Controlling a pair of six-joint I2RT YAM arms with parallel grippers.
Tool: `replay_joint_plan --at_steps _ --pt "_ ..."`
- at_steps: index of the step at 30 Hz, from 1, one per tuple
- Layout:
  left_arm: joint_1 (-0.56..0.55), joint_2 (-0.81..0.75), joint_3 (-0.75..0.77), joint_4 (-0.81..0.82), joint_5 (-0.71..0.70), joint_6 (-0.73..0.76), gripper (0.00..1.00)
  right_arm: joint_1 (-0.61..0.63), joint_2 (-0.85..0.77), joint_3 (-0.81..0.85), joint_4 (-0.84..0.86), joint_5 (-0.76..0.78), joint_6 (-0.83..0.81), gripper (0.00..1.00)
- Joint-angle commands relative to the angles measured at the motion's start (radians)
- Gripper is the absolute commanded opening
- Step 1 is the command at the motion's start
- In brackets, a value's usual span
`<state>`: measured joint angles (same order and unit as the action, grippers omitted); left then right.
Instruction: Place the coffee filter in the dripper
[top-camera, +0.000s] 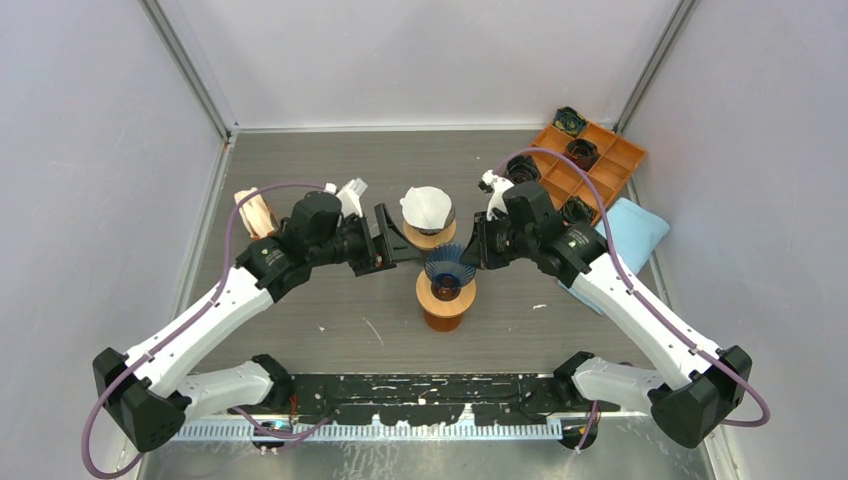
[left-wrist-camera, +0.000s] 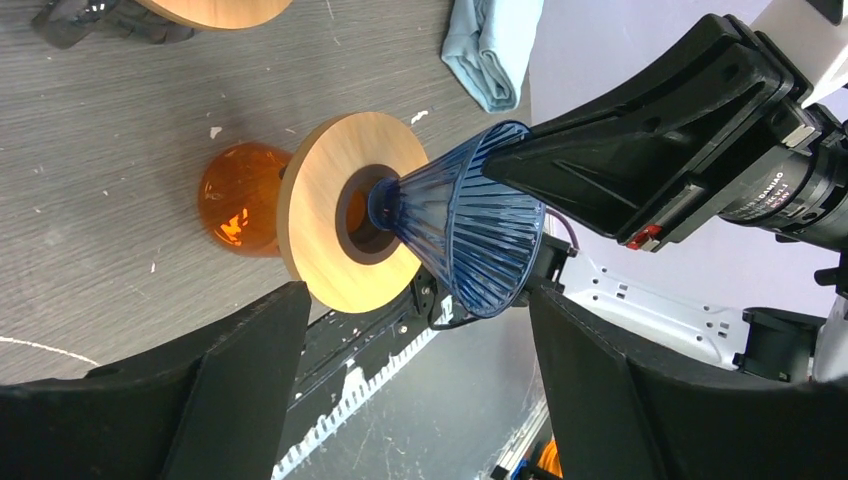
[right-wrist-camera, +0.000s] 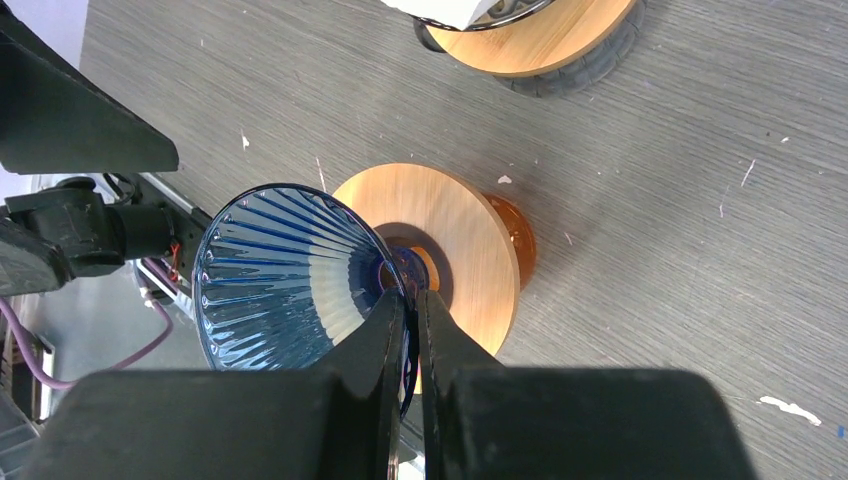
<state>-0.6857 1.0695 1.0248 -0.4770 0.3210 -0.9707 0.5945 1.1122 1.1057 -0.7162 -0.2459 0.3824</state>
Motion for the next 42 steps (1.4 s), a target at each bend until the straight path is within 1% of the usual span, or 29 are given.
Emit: replay_joint_plan --at_steps 1,9,13,21,27,30,33,36,42 --pt "-0.021 0.025 0.034 0.081 -0.003 -0.014 0.81 0.013 -0.011 -0.020 0.096 -0.001 0.015 0.01" --pt "-0.050 0.078 0.043 0.097 0.001 -0.009 0.69 0.026 -0.003 -0.082 0.141 0.007 0.017 0.01" --pt "-0.067 0.108 0.041 0.097 0.003 -0.004 0.59 0.028 0.005 -0.100 0.150 0.009 0.010 0.01" --pt "-0.091 0.156 0.048 0.083 0.000 0.008 0.44 0.032 0.015 -0.118 0.151 0.020 -0.003 0.01" --pt "-0.109 0.190 0.060 0.077 -0.002 0.017 0.30 0.035 0.021 -0.119 0.137 0.033 -0.019 0.01" --pt "-0.114 0.193 0.068 0.064 -0.013 0.026 0.19 0.037 0.024 -0.117 0.123 0.041 -0.025 0.01" --pt "-0.119 0.208 0.078 0.038 -0.028 0.038 0.12 0.037 0.036 -0.104 0.096 0.042 -0.034 0.01" --pt "-0.129 0.233 0.101 -0.006 -0.054 0.061 0.09 0.037 0.046 -0.098 0.073 0.051 -0.046 0.01" --pt "-0.167 0.262 0.140 -0.082 -0.105 0.102 0.06 0.041 0.072 -0.102 0.037 0.066 -0.065 0.01"
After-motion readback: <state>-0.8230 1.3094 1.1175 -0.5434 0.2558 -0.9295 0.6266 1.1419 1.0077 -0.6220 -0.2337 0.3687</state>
